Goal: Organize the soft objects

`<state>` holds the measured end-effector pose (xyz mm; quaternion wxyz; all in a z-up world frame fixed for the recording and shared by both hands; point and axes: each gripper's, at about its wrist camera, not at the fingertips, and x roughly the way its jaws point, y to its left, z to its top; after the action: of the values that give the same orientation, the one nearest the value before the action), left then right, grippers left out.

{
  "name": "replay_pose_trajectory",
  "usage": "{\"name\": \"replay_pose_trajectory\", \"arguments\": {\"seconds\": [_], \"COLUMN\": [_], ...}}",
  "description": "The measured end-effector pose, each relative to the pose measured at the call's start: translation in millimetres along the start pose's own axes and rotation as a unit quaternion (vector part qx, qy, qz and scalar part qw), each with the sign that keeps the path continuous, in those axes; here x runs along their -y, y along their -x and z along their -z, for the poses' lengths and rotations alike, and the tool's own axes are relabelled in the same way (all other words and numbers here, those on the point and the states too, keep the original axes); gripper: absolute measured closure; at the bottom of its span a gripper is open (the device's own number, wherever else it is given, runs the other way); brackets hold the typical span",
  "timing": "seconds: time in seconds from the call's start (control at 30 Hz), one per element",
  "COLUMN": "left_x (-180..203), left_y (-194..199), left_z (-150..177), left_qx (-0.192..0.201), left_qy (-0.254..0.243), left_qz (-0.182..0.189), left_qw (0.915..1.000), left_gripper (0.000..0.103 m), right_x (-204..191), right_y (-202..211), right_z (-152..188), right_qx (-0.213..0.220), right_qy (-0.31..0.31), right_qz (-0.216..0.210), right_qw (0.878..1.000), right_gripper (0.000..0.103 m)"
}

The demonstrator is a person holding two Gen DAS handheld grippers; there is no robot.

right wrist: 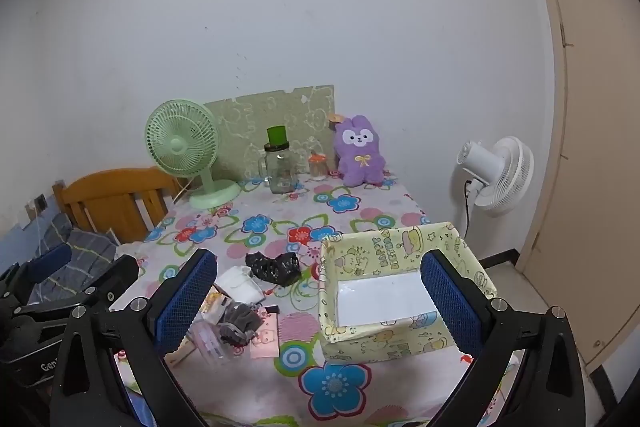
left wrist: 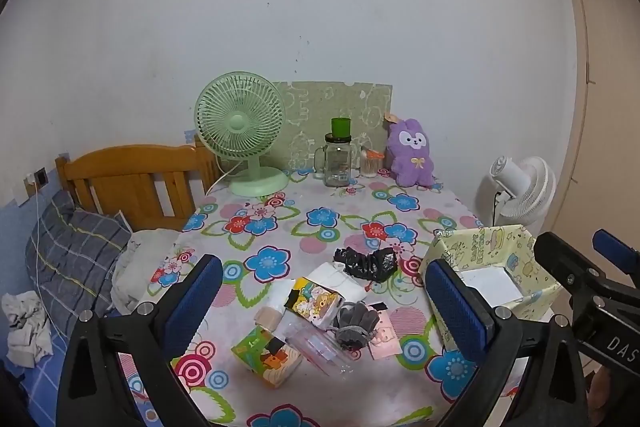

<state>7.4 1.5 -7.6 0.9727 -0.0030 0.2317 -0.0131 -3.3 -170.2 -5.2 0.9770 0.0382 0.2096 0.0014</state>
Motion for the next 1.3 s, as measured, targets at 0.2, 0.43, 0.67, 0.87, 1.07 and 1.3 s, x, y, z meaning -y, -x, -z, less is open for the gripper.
{"name": "replay_pose_trajectory", "arguments": {"seconds": [0.2, 0.43, 0.67, 0.87, 1.07, 1.3], "left_x": [3.8, 3.7, 3.6, 2.8, 1.4, 1.5], "left_y": [-2.2, -2.4, -2.4, -2.3, -2.6, -2.5], "left_z": [2.0, 3.1, 2.2, 1.9, 1.3, 1.0], "left_qx": [0.000, 0.001, 0.004, 0.004, 0.004, 0.004], "left_qy": [-0.004, -0.005, -0.005, -0.005, -0.006, -0.006], "left_qz": [-0.002, -0.002, -0.002, -0.002, -0.002, -0.002], "left_qw": [1.0000, 1.0000, 1.0000, 1.0000, 1.0000, 1.0000], "left_gripper": [0.001, 0.002, 0.002, 0.002, 0.002, 0.002], "right_x": [-0.3, 1.3, 1.0, 2.0, 0.8, 0.4], "right_y": [-1.1, -1.5, -2.0, -1.4, -1.7, -1.5], "right_z": [-0.2, -0.1, -0.8, -0.9, -1.5, -2.0], "right_qx": [0.000, 0.000, 0.000, -0.001, -0.002, -0.002], "right_qy": [0.002, 0.001, 0.001, 0.001, 0.001, 0.002], "right_qz": [0.006, 0.006, 0.007, 0.007, 0.007, 0.008], "right_qw": [1.000, 1.000, 1.000, 1.000, 1.000, 1.000], "right_gripper": [0.000, 0.000, 0.000, 0.000, 0.000, 0.000]}}
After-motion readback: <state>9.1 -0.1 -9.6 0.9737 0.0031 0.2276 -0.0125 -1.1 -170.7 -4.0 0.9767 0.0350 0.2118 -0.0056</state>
